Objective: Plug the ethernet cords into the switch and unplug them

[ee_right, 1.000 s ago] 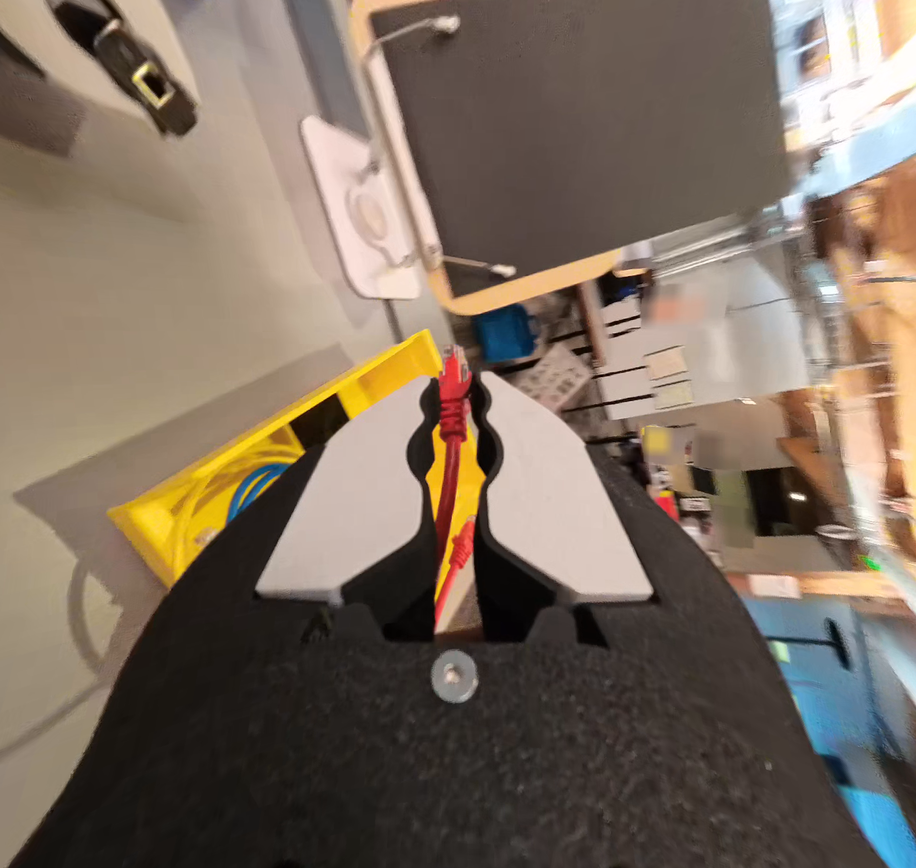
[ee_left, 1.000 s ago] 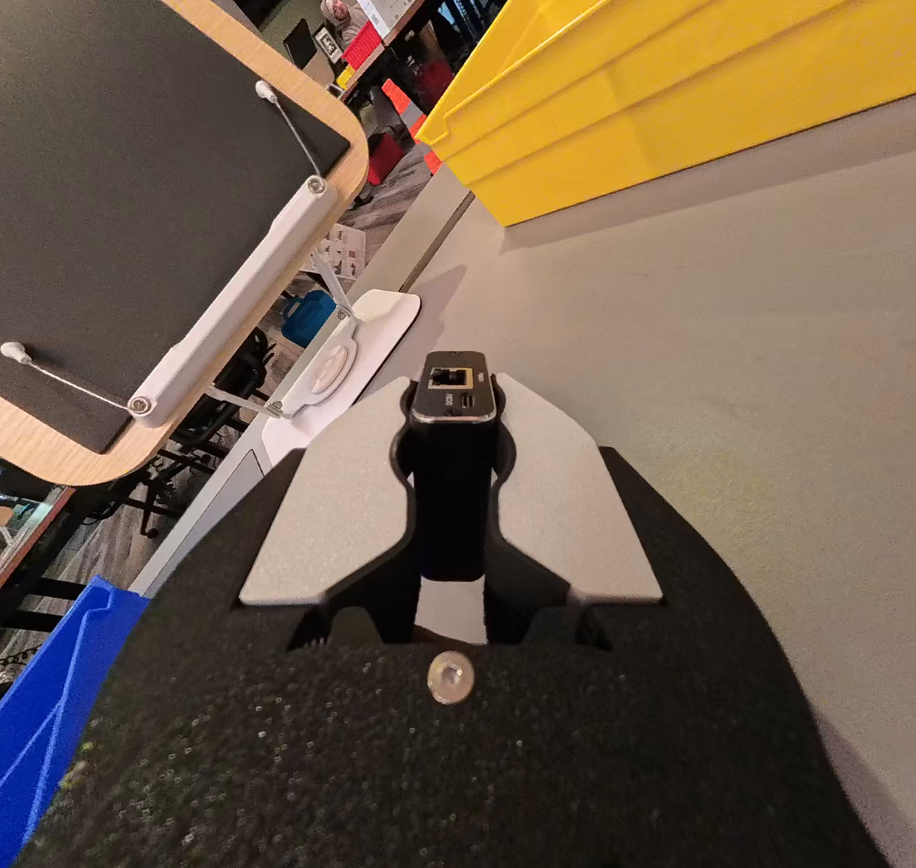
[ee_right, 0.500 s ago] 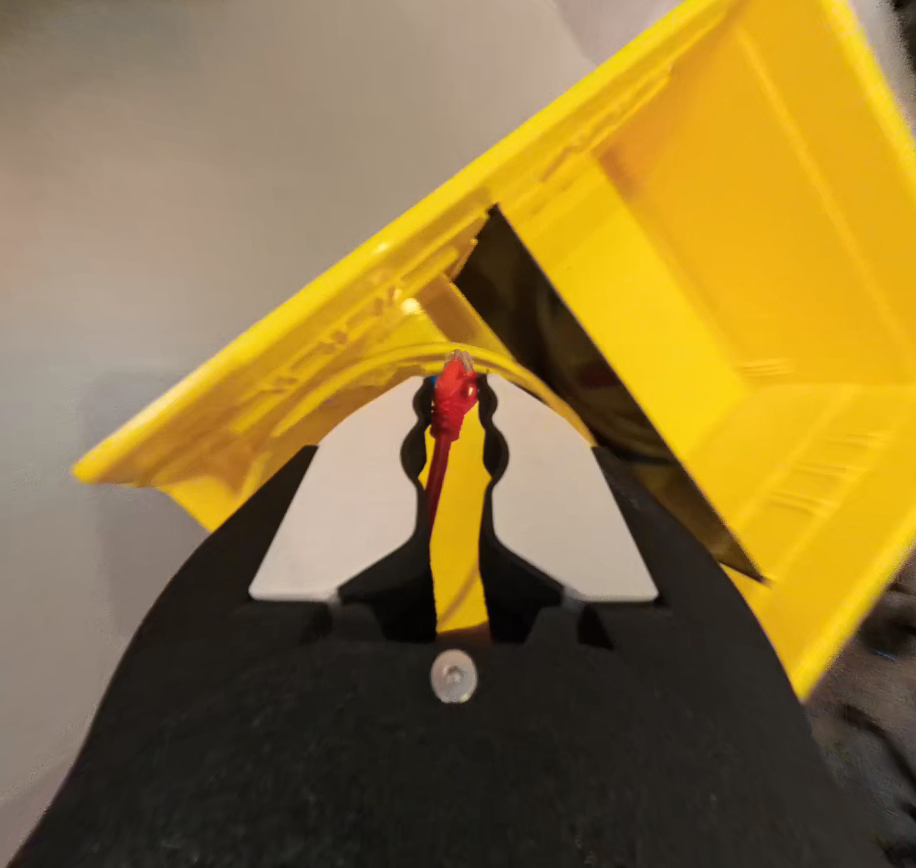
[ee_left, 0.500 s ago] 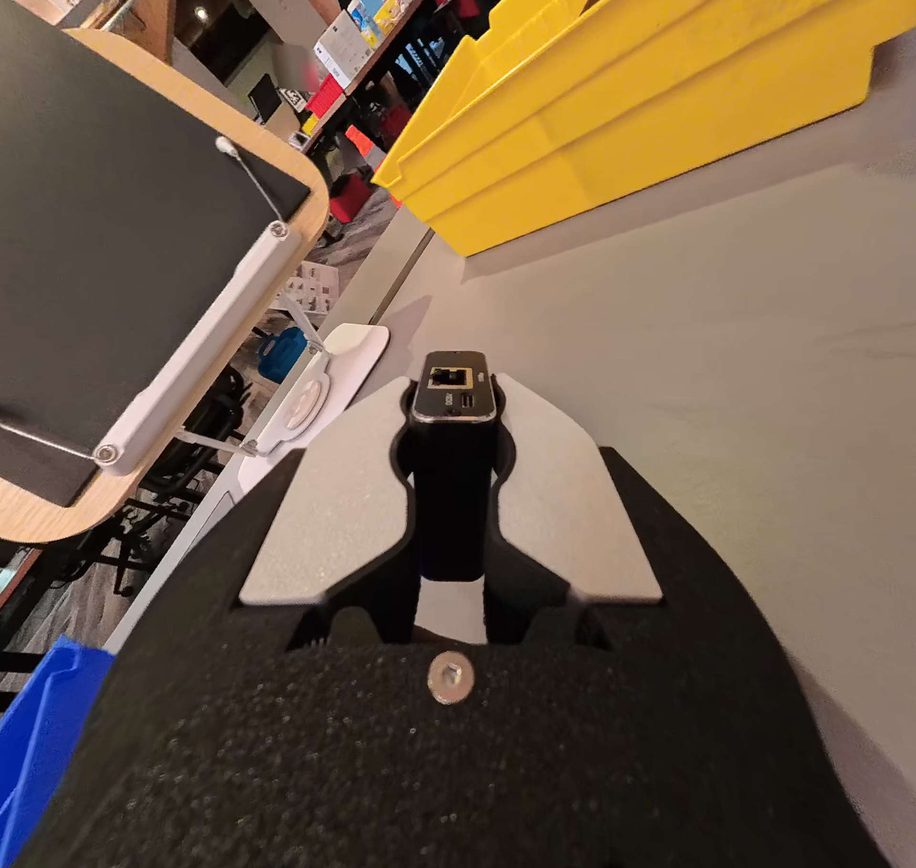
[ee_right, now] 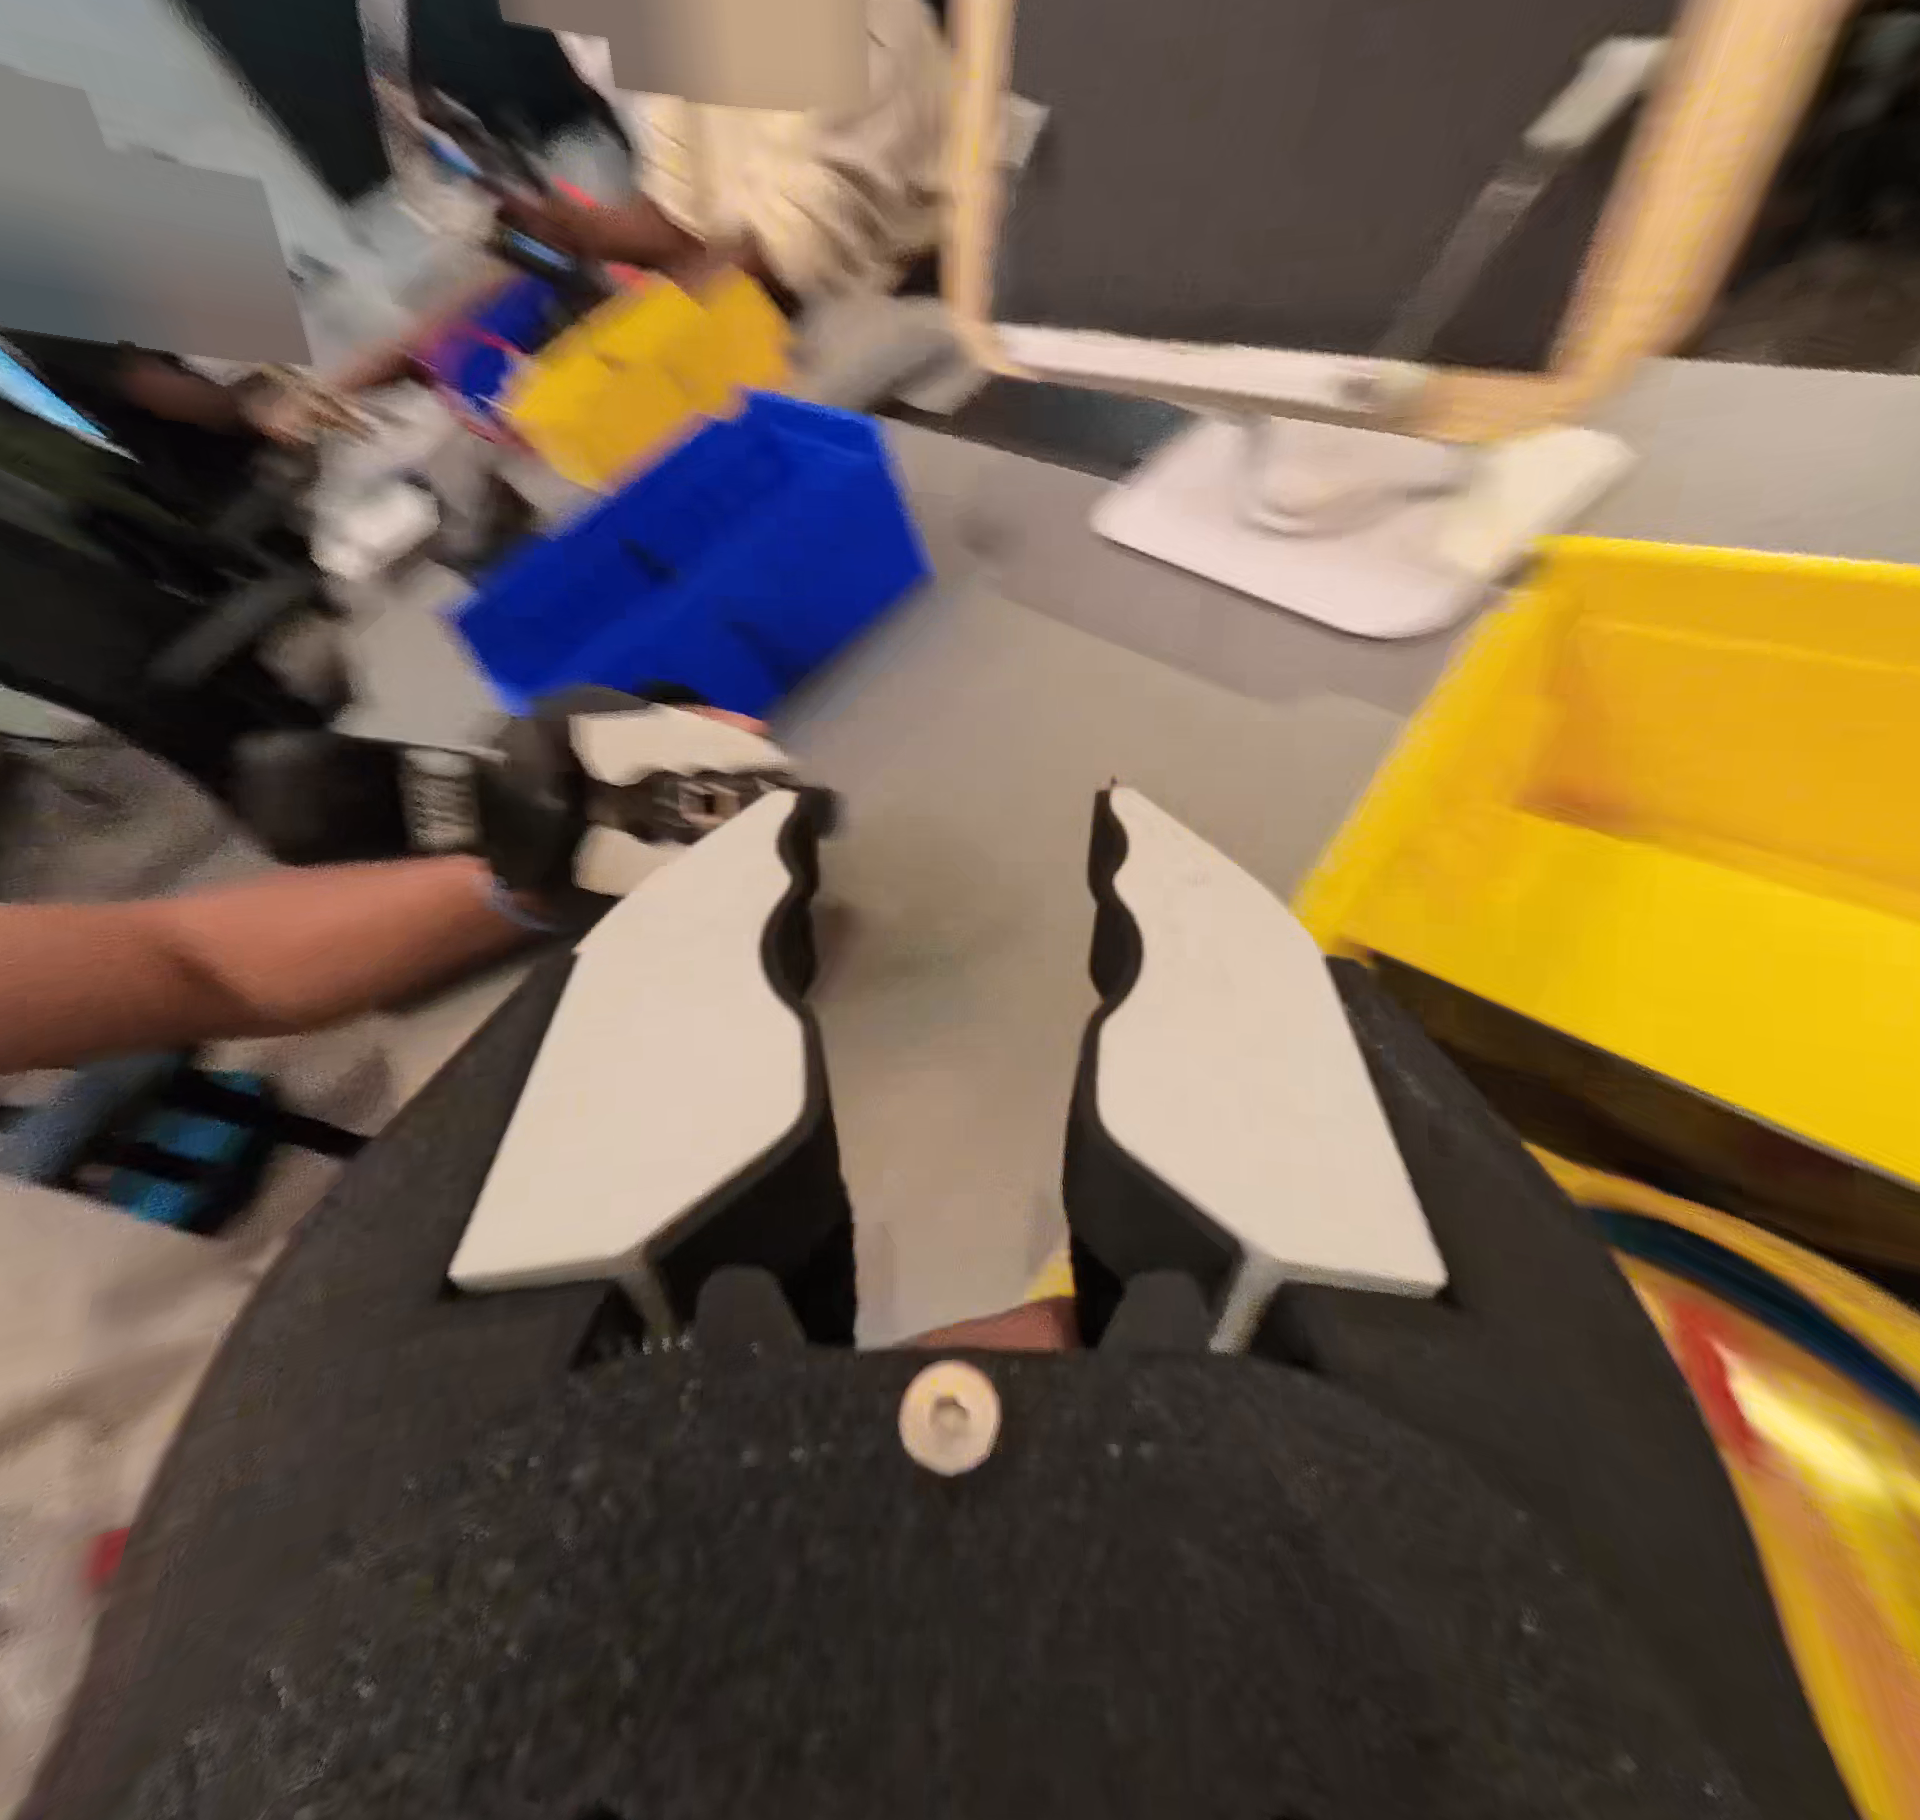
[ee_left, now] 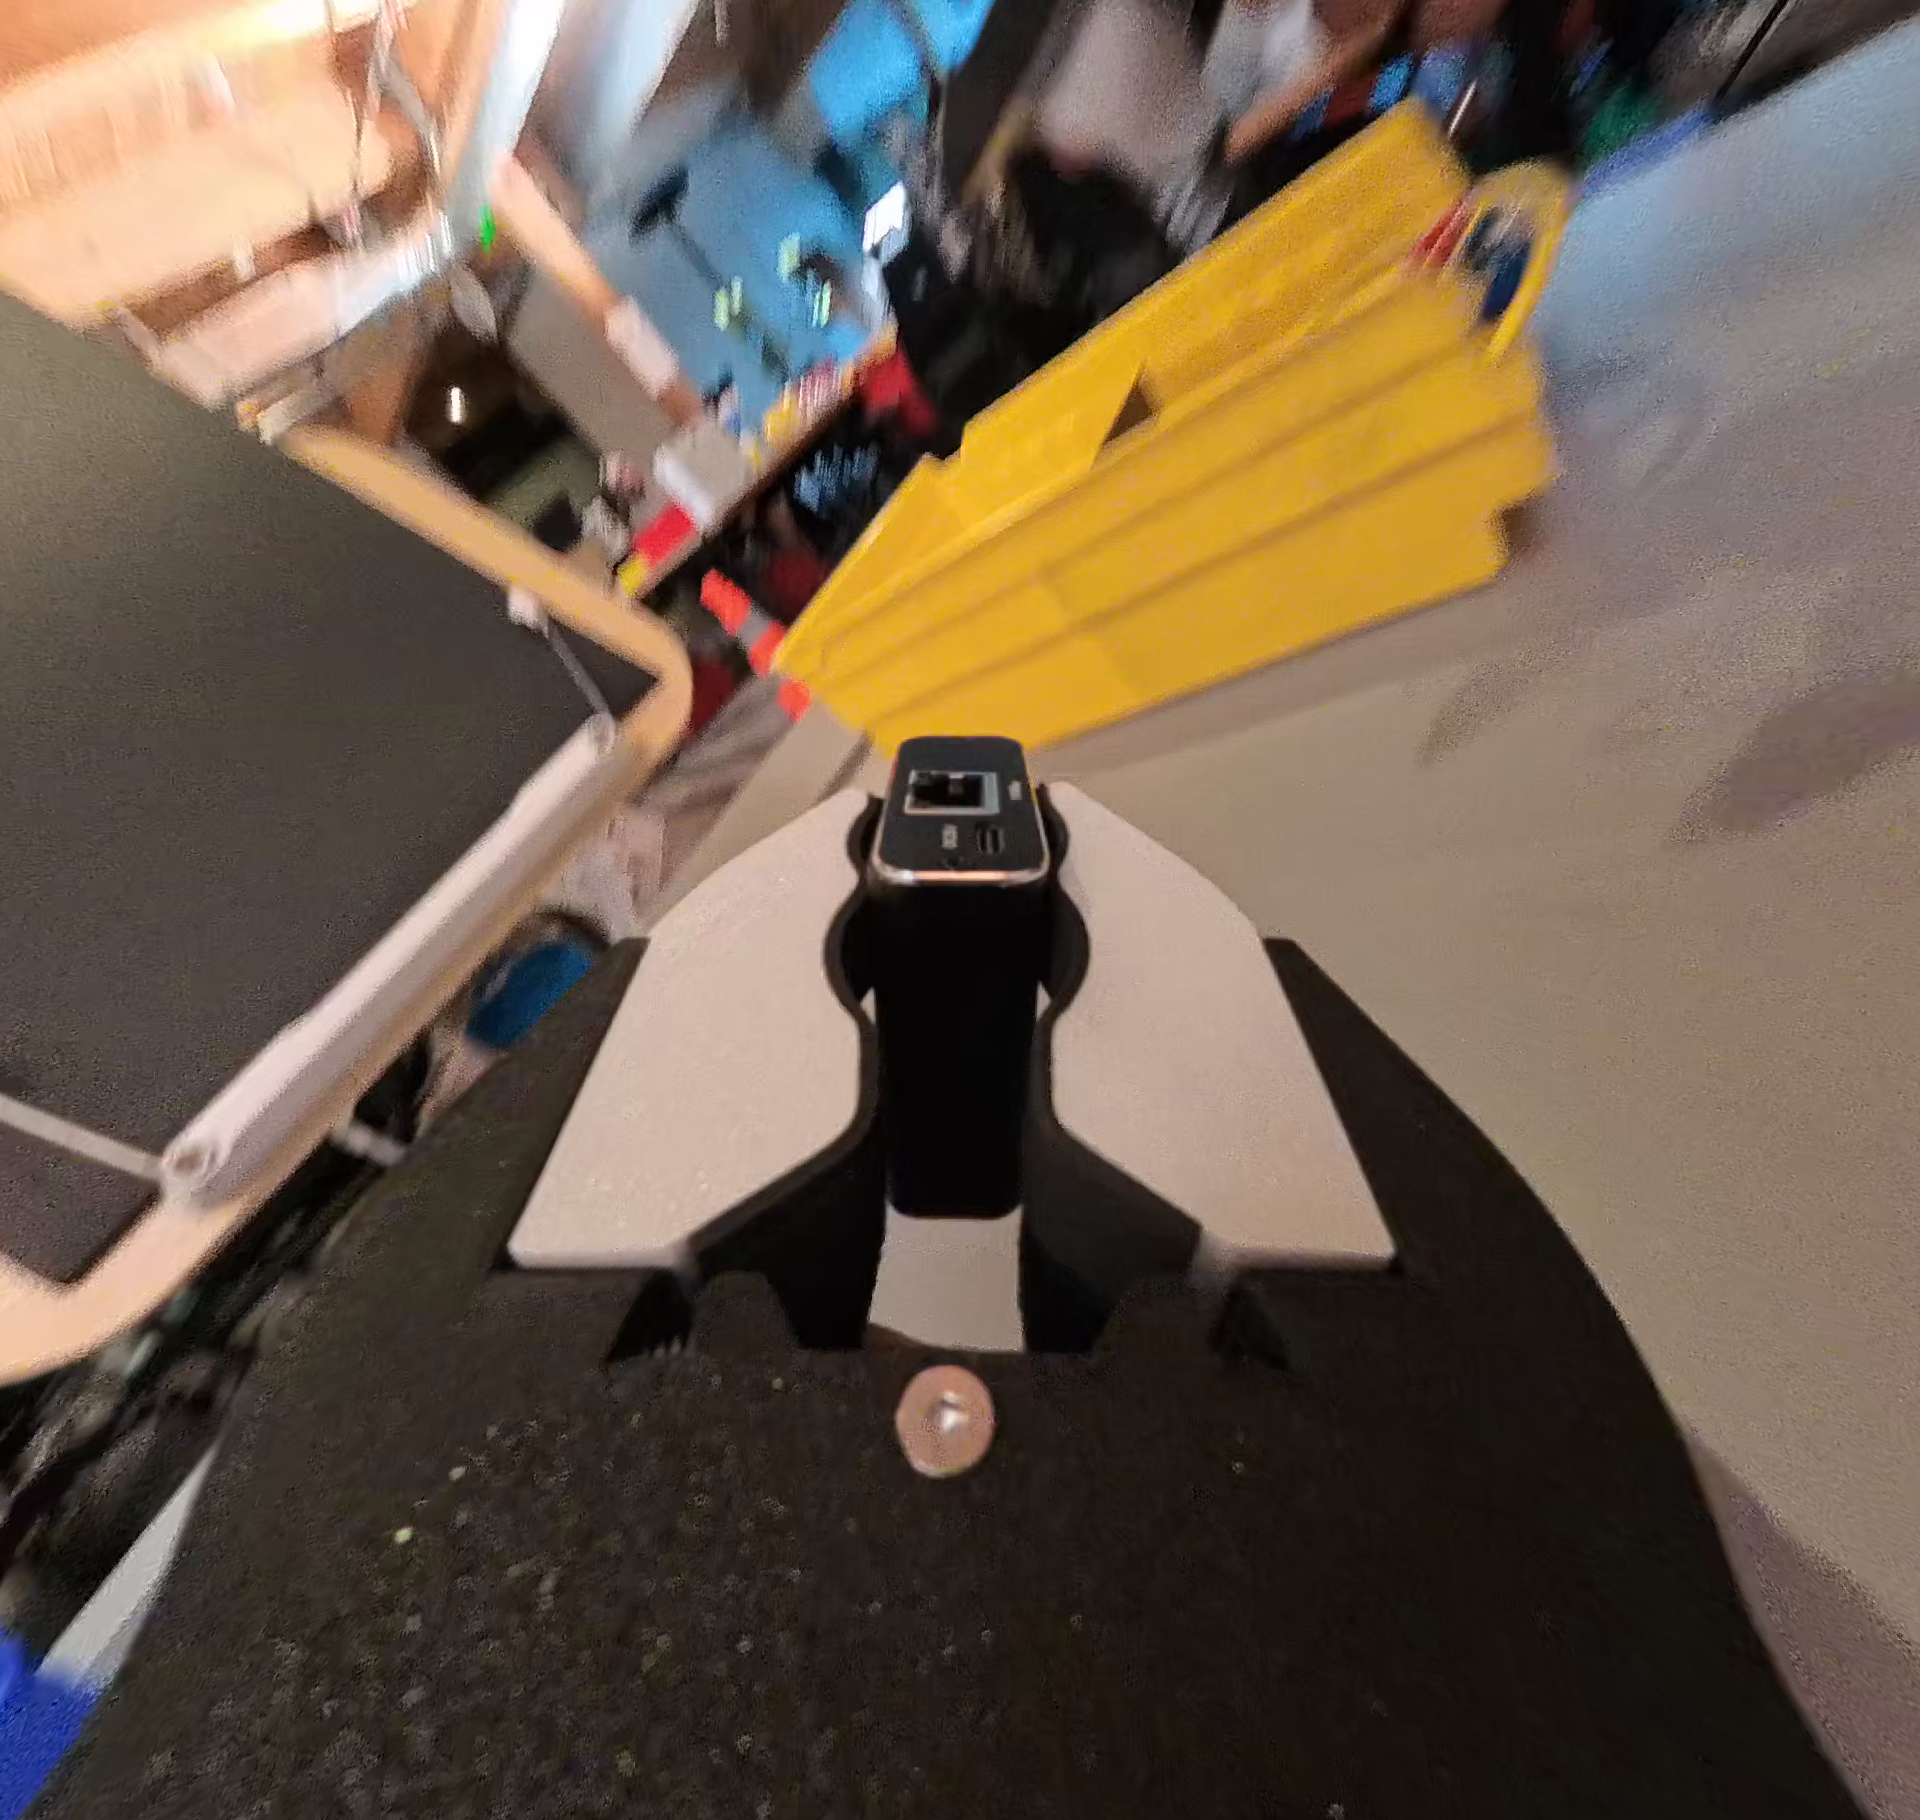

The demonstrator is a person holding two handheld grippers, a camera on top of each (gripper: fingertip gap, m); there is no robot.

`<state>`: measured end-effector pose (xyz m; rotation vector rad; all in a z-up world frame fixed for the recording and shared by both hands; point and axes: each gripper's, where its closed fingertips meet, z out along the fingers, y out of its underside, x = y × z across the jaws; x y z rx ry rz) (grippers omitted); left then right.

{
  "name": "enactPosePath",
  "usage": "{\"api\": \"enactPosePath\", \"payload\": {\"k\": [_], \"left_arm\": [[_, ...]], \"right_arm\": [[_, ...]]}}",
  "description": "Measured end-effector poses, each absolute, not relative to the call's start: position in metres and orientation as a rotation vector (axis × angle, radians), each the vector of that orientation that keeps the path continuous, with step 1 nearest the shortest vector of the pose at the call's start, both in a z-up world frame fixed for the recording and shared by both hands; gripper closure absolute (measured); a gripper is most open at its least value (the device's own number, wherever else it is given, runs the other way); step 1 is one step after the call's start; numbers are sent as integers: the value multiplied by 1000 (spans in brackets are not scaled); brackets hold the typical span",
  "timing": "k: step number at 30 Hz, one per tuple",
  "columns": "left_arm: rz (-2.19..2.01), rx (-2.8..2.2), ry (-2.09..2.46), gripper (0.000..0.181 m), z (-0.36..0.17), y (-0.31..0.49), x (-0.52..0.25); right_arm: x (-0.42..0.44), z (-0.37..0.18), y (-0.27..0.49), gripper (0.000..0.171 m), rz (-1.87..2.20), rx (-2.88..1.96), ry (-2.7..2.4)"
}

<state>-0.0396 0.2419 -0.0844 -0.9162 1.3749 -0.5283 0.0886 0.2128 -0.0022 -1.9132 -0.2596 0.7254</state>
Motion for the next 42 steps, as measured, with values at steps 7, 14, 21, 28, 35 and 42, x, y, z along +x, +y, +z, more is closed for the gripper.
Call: {"api": "enactPosePath", "payload": {"k": [7,14,21,28,35,42], "left_arm": [[-776,-676,1270,155,-42,198,-51],[-700,-643,1300,155,-50,189,-48],[-682,-818,1263,151,-62,213,-43],[-727,-993,1242,157,-78,235,-39],[-657,-1163,1288,155,-103,251,-35],[-693,-1245,1266,155,-105,261,-36]], "right_arm": [[-62,-54,198,77,1240,-1996,-381],[-87,-71,199,102,1614,-2027,-364],[5,-24,226,103,1058,-2052,-323],[253,-54,295,103,-281,-2491,-160],[270,-153,334,103,-264,-2786,-230],[264,-167,329,99,-341,-2847,-266]]}}
